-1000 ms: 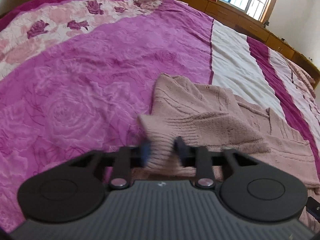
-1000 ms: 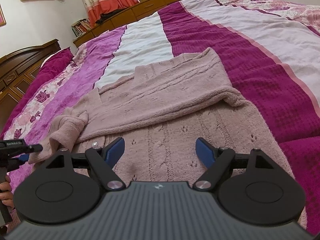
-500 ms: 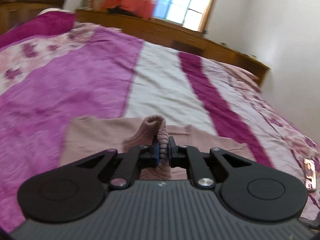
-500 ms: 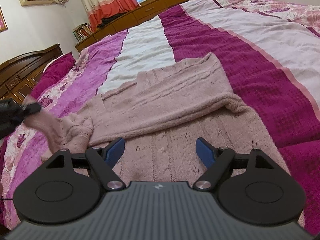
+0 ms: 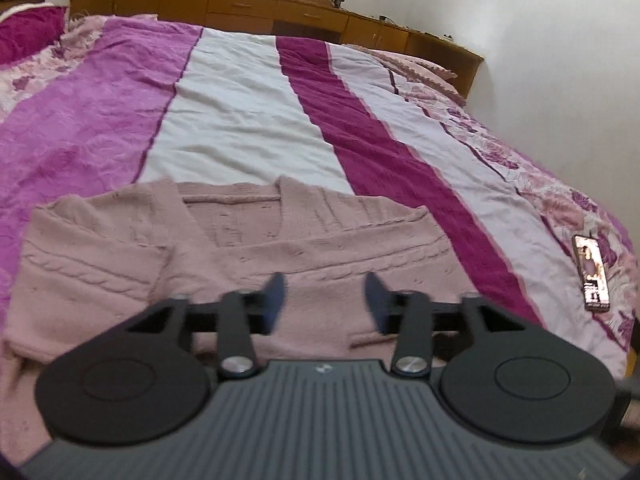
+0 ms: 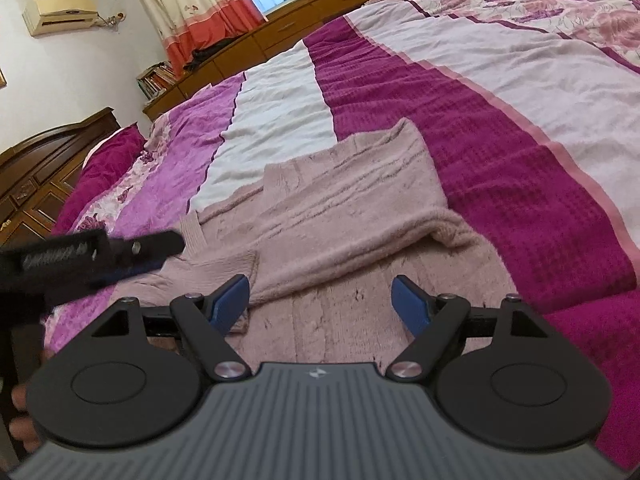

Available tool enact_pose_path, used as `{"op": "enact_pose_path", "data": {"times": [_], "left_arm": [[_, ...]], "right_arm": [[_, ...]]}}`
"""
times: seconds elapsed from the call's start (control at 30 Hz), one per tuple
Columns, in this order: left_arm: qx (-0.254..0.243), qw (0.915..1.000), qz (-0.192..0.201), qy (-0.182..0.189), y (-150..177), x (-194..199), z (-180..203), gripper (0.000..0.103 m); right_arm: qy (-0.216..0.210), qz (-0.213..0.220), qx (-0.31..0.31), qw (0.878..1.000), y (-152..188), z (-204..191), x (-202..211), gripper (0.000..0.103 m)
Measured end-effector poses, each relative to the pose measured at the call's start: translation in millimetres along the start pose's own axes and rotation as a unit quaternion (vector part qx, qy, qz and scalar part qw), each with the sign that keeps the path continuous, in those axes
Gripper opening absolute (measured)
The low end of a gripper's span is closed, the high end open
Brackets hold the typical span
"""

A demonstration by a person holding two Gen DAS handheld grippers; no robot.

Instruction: Fold small clothes

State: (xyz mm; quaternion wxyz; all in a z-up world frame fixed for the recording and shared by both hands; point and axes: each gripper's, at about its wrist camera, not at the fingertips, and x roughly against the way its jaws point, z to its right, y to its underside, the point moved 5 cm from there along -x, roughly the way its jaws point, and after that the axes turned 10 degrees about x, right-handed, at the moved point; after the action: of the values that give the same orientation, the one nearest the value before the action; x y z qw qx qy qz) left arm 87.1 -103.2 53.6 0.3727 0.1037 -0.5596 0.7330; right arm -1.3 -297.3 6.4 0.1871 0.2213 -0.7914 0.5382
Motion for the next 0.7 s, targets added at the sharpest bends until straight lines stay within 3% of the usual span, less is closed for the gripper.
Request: {"op": "enact_pose_path", "data": {"times": [0.17, 0.4, 0.7], "left_arm": [[0.006, 0.9998, 0.009, -0.014, 0, 23, -24, 0.057], [0.062, 0.9943, 0.032, -0.08, -2, 51, -81, 0.057], [0.087, 0.9813, 0.045, -0.166, 1, 60, -137, 0.057]], "right_arm": [[-0.016, 0.0, -0.001, 1.0, -9, -8, -3, 0.084], [-0.043, -0.004, 0.034, 0.998, -19, -41, -15, 0.083], [-0.06, -0.031, 0.068, 0.995, -20, -73, -49, 0.083]]}}
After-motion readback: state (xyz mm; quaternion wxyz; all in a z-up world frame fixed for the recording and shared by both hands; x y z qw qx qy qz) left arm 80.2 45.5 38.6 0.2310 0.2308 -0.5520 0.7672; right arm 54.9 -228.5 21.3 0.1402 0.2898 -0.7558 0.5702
